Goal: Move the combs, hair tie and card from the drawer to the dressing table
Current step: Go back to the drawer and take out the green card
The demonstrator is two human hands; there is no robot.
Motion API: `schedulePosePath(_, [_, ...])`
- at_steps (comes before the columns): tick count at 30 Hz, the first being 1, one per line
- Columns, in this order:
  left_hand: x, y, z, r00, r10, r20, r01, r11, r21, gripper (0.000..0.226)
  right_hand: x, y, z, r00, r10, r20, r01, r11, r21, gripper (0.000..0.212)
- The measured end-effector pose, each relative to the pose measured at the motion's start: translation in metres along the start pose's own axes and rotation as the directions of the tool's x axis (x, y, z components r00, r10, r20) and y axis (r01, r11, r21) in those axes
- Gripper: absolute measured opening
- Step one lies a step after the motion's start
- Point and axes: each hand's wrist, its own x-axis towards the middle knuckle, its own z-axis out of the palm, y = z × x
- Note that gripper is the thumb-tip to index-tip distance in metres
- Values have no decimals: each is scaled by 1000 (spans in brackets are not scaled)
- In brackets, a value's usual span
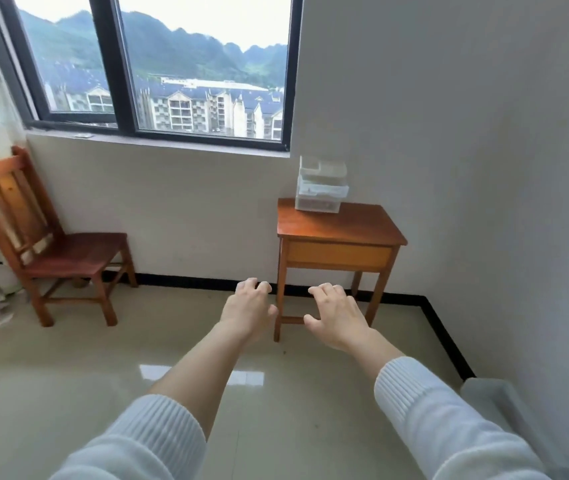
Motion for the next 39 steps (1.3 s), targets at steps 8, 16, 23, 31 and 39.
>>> schedulePosePath(8, [196, 31, 40, 992, 127, -8, -127, 989, -71, 37, 166, 92, 5, 995, 98, 15, -98, 994, -41, 54])
schedulePosePath(16, [406, 67, 76, 992, 124, 0, -124, 990, -62, 39, 352, 202, 4, 991, 132, -10, -132, 991, 2, 55])
schedulePosePath(23, [550, 76, 101, 993, 115, 16, -113, 990, -89, 40, 490, 266, 2, 992, 123, 12, -123, 992, 15, 54])
schedulePosePath(31, [710, 71, 125, 989, 148, -2, -148, 983, -109, 39, 632, 323, 16, 985, 171, -4, -170, 982, 81, 55])
schedulePosePath(39, [843, 42, 146, 956, 276, 101, -270, 960, -72, 40, 747, 368, 30, 964, 267, -2, -266, 959, 94, 42])
